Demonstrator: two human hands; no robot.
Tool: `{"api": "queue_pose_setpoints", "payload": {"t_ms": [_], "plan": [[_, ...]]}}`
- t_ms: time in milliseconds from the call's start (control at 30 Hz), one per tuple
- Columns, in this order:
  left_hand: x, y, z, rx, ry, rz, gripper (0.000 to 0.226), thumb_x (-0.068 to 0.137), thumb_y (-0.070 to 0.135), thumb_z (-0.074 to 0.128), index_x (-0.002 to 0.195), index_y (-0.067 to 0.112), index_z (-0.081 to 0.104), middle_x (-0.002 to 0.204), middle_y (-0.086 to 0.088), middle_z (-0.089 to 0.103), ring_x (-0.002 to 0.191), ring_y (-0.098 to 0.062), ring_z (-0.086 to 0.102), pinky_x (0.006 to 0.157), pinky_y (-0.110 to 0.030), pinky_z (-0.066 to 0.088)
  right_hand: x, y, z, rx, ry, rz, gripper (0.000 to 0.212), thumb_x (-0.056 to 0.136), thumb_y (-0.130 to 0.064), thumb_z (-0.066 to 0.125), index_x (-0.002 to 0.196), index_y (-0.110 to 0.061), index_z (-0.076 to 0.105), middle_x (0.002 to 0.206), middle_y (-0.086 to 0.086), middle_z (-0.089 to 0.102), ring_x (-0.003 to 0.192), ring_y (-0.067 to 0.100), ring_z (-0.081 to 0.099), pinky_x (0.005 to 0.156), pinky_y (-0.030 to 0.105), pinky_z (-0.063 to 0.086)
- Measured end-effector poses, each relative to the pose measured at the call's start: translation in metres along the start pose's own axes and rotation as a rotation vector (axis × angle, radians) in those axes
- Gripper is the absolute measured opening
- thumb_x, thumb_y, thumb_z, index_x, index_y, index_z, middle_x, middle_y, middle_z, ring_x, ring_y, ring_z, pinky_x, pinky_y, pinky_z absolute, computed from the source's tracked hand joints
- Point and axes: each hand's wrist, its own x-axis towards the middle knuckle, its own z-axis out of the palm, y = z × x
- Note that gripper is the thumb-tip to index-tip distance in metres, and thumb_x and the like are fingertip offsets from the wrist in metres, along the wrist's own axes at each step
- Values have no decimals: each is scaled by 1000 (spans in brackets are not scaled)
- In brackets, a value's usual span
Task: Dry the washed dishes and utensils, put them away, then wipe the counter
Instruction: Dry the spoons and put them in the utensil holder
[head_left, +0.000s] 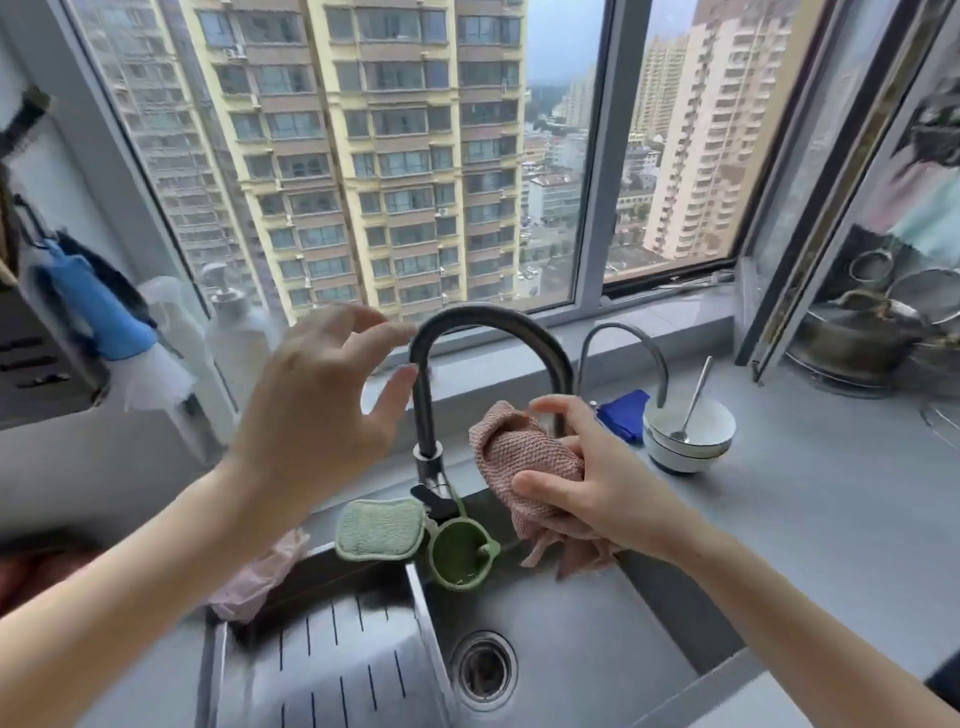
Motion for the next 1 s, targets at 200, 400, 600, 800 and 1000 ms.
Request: {"api": "queue_pose_setpoints", "payload": {"t_ms": [200, 400, 600, 800, 1000], "plan": [[68, 129, 105, -299, -113, -23, 24, 86, 19, 63, 109, 13, 70, 104, -6, 66, 90, -24, 63, 78, -30, 48, -38, 93, -114, -128, 105, 135, 65, 80, -37, 74, 125, -58, 33, 103, -31, 53, 87, -8, 59, 77, 4, 42], [121, 233, 265, -342, -386, -133, 19, 91, 13, 52, 99, 9, 70, 98, -8, 65, 89, -27, 60, 79, -33, 49, -58, 183, -224, -72, 157, 310, 55, 88, -19, 67, 105, -65, 42, 104, 1, 62, 53, 22, 70, 45, 43, 57], [148, 246, 416, 333, -769, 587, 10, 79, 7, 65, 84, 14, 70, 89, 0, 63, 88, -25, 56, 72, -32, 45, -42, 250, -278, -19, 197, 397, 56, 86, -16, 68, 121, -52, 44, 113, -7, 54, 48, 18, 68, 39, 42, 54], [169, 231, 500, 711, -939, 1180, 19, 90, 12, 55, 101, 21, 68, 113, 8, 58, 115, -19, 49, 107, -29, 31, -32, 288, -293, 45, 136, 484, 67, 86, -19, 69, 133, -52, 35, 100, -33, 41, 49, 14, 67, 41, 39, 56], [183, 228, 530, 828, -894, 1353, 13, 71, 18, 72, 64, 28, 73, 87, 15, 61, 92, -10, 57, 98, -22, 38, -30, 311, -299, 100, 110, 518, 69, 86, -19, 69, 136, -50, 34, 103, -37, 40, 53, 15, 68, 44, 41, 57]]}}
